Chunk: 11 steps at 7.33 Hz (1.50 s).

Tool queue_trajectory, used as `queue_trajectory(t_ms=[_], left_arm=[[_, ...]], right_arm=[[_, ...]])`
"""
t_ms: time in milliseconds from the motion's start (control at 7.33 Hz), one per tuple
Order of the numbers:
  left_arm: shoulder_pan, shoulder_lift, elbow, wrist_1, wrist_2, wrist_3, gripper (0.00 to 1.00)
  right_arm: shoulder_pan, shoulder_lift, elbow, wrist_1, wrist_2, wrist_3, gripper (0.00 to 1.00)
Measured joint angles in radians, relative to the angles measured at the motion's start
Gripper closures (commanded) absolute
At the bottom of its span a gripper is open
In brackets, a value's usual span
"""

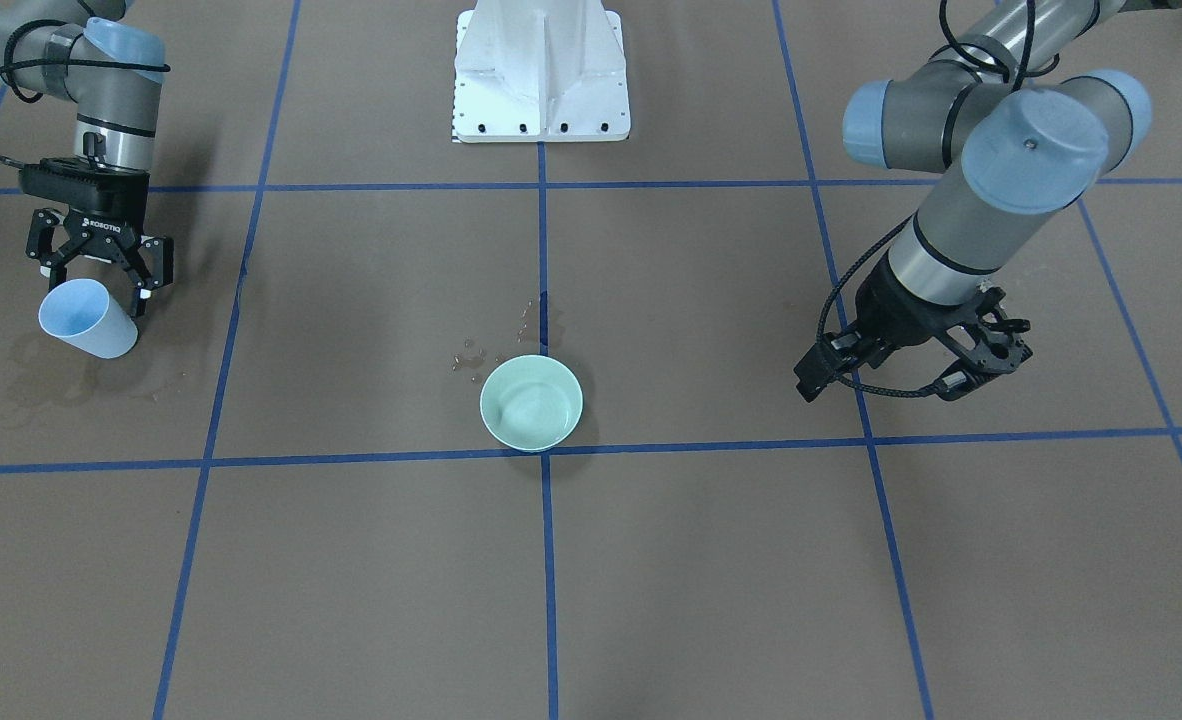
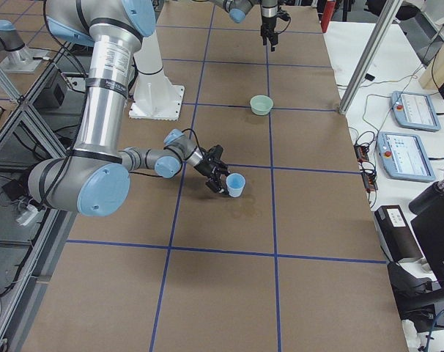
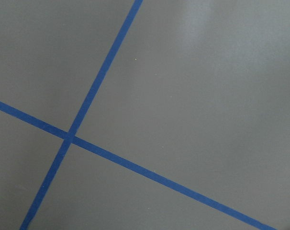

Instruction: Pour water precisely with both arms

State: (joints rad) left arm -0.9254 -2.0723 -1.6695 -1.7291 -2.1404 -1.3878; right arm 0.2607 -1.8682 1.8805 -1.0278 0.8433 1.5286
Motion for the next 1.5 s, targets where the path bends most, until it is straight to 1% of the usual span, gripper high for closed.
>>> queue_trajectory(t_ms=[409, 1228, 1501], left_arm=[[0.002, 0.003, -0.005, -0.001, 0.005, 0.0, 0.0], [0.002, 0.004, -0.006, -0.001, 0.006, 0.0, 0.0], [0.002, 0.004, -0.006, -0.001, 0.006, 0.0, 0.0]], right_arm=[[0.009, 0.026, -0.026, 0.0, -0.001, -0.002, 0.02], [0.027, 0.037, -0.035, 0.0, 0.0, -0.009, 0.02], [0.041, 0.068, -0.058, 0.0, 0.0, -0.025, 0.02]])
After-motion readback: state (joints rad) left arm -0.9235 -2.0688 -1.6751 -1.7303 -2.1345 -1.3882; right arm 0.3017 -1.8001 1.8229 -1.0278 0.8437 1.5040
